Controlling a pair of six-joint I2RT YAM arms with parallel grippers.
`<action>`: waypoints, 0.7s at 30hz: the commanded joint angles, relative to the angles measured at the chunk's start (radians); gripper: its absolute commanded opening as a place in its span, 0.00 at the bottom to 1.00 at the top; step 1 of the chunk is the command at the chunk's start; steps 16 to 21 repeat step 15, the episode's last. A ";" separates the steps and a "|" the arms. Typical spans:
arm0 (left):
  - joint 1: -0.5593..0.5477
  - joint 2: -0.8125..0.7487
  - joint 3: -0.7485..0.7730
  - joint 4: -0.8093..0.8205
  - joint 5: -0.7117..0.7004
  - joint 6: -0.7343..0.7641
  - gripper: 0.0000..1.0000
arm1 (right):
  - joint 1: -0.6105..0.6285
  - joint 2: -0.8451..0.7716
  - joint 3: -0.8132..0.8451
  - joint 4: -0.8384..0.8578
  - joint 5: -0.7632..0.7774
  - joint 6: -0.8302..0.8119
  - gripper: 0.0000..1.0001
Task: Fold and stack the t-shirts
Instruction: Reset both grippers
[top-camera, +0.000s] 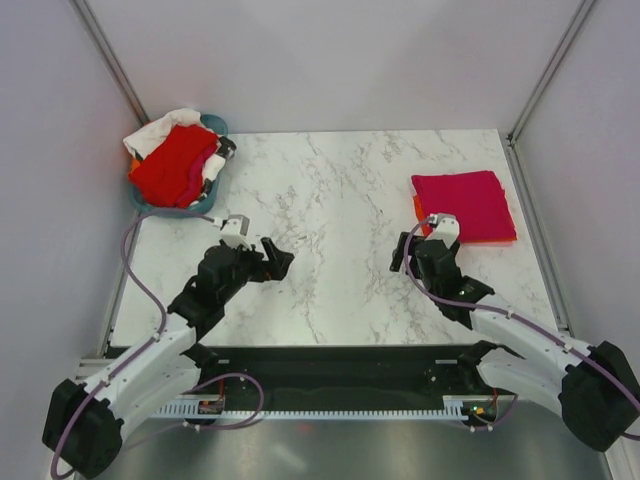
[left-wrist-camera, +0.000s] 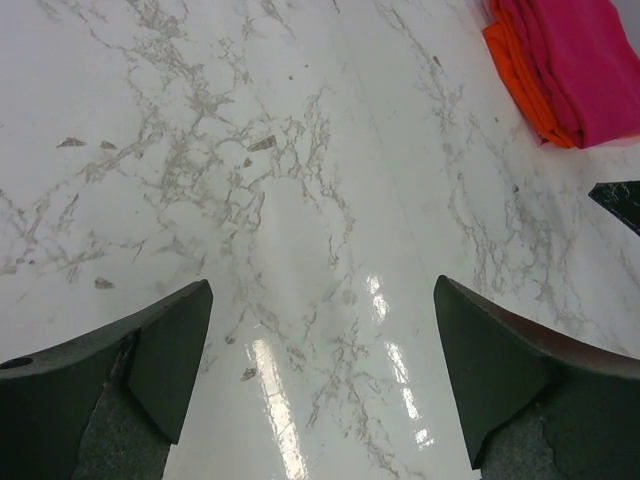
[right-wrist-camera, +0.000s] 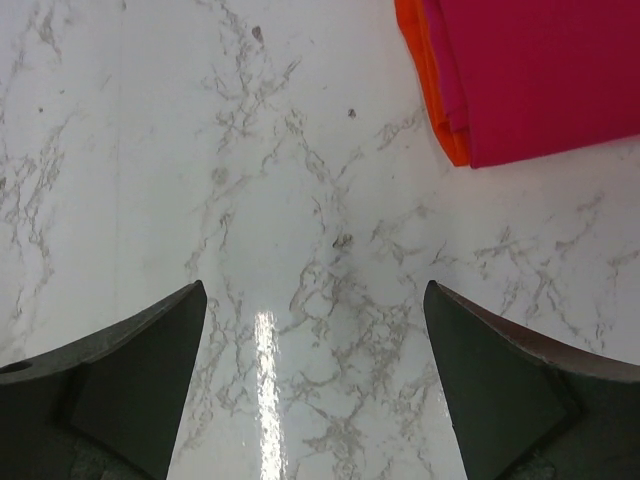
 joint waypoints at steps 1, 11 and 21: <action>0.006 -0.090 -0.052 -0.069 -0.082 0.066 1.00 | 0.003 -0.084 -0.045 0.010 -0.048 -0.034 0.98; 0.006 -0.319 -0.179 -0.062 -0.205 -0.002 1.00 | 0.001 -0.298 -0.181 0.107 -0.102 -0.044 0.98; 0.006 -0.299 -0.179 -0.054 -0.202 -0.003 1.00 | 0.003 -0.281 -0.178 0.109 -0.083 -0.043 0.98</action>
